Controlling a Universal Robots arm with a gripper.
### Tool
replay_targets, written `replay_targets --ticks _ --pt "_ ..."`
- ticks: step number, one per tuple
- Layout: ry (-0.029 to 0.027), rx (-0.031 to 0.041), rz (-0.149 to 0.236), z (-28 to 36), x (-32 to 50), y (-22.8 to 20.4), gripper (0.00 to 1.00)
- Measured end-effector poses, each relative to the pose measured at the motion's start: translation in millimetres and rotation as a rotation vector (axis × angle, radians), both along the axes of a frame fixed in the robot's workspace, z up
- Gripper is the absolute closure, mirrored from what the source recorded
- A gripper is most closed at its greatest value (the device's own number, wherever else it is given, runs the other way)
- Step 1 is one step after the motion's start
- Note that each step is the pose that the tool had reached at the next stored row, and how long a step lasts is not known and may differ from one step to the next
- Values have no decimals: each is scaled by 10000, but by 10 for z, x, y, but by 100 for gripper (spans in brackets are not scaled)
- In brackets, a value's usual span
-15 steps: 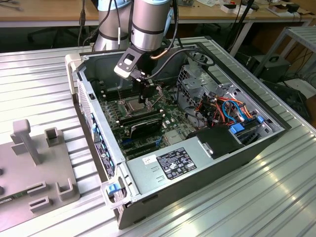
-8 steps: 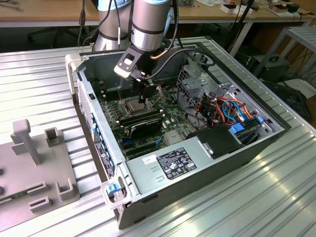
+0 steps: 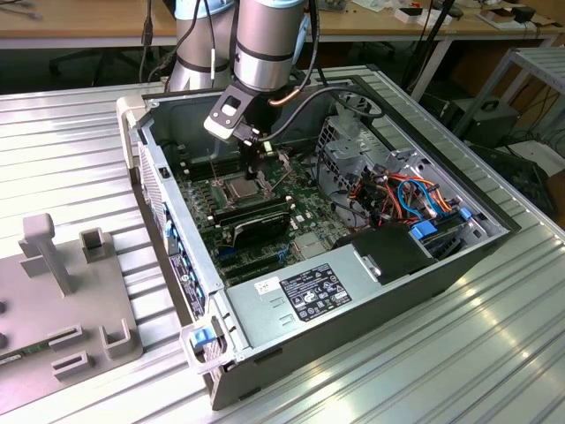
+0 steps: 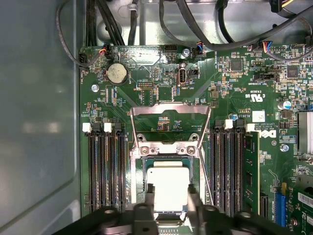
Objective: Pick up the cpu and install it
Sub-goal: 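Close the cpu cover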
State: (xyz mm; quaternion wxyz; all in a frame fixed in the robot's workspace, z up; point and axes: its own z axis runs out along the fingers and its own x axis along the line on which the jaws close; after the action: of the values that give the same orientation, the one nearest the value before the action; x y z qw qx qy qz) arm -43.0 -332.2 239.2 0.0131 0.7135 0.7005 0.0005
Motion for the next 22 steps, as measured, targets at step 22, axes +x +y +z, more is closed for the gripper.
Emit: replay_targets --ticks 22 --pt "2 -3 0 16 0 0 89"
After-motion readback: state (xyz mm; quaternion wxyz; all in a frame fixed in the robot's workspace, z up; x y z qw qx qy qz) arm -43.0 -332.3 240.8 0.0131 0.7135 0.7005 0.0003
